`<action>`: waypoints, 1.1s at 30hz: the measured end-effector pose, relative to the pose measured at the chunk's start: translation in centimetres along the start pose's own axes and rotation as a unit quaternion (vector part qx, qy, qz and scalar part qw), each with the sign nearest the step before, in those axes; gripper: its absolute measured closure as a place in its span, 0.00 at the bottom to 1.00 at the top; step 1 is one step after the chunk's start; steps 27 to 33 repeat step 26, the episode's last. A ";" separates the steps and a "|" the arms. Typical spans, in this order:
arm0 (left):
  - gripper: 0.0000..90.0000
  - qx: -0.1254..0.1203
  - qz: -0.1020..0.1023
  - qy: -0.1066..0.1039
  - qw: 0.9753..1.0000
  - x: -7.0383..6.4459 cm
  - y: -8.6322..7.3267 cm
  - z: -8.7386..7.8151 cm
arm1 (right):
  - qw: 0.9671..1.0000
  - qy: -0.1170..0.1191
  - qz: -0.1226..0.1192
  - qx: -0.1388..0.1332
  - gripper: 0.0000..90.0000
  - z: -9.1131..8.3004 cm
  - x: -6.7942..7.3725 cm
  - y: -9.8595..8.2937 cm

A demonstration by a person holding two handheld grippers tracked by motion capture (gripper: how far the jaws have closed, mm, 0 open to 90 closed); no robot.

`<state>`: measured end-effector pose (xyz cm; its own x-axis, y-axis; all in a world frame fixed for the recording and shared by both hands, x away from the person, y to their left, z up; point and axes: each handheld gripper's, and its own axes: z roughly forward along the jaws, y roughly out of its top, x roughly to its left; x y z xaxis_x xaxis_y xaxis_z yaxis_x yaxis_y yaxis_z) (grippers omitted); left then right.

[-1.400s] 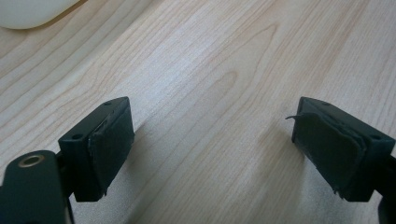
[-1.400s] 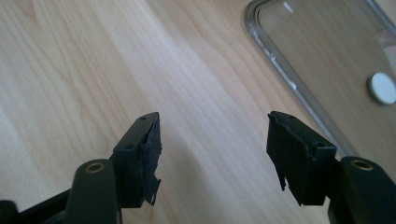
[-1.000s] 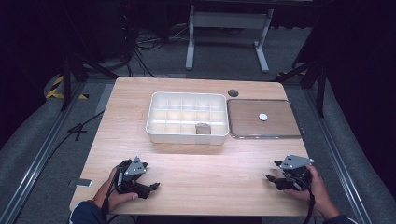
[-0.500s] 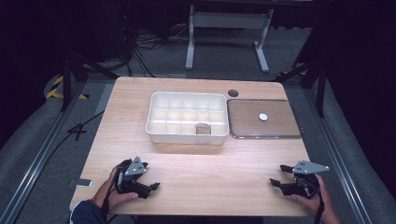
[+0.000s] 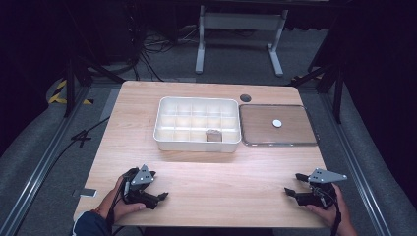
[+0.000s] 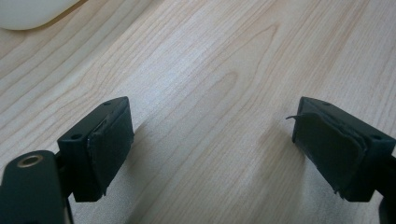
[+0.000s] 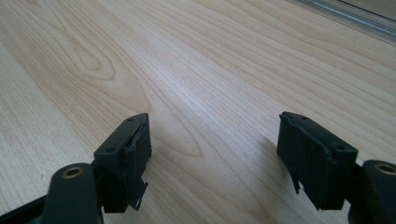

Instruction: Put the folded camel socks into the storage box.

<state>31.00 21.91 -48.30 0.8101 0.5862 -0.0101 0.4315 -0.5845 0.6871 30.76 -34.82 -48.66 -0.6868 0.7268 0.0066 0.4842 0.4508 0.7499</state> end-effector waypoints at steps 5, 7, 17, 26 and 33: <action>0.14 0.000 -0.001 0.000 1.000 0.0 0.0 0.0 | 1.000 -0.001 0.000 0.000 0.29 0.0 0.0 0.0; 0.14 -0.001 -0.001 -0.001 1.000 0.0 0.0 0.1 | 1.000 -0.004 0.003 0.000 0.29 0.0 0.0 0.0; 0.14 0.001 -0.002 0.000 1.000 0.0 0.1 0.1 | 1.000 -0.007 0.006 0.001 0.27 0.0 0.0 0.0; 0.14 0.001 -0.003 0.001 1.000 0.0 0.1 0.1 | 1.000 -0.008 0.007 0.003 0.27 0.1 -0.1 0.1; 0.14 0.001 -0.003 0.001 1.000 0.0 0.1 0.1 | 1.000 -0.008 0.007 0.003 0.27 0.1 -0.1 0.1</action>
